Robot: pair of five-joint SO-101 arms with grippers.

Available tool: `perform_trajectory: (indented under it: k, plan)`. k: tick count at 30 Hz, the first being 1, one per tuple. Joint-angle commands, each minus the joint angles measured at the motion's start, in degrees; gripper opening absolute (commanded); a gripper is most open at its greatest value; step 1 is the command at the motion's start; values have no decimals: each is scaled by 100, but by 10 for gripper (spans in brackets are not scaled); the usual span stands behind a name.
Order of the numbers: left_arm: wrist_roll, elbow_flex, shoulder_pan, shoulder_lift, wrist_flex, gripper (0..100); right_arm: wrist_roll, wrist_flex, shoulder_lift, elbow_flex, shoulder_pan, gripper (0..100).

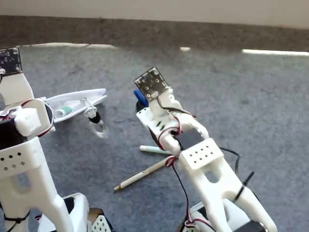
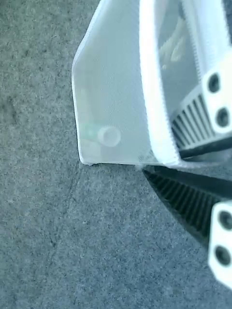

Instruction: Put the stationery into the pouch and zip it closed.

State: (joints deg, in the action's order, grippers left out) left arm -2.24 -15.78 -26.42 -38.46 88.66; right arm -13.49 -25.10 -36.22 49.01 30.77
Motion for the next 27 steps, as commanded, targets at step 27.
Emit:
perform_trajectory:
  k: [27]
  plan:
    - [-62, -365, 549, 40, -290, 7, 492, 1508, -4013, 2211, 523, 5]
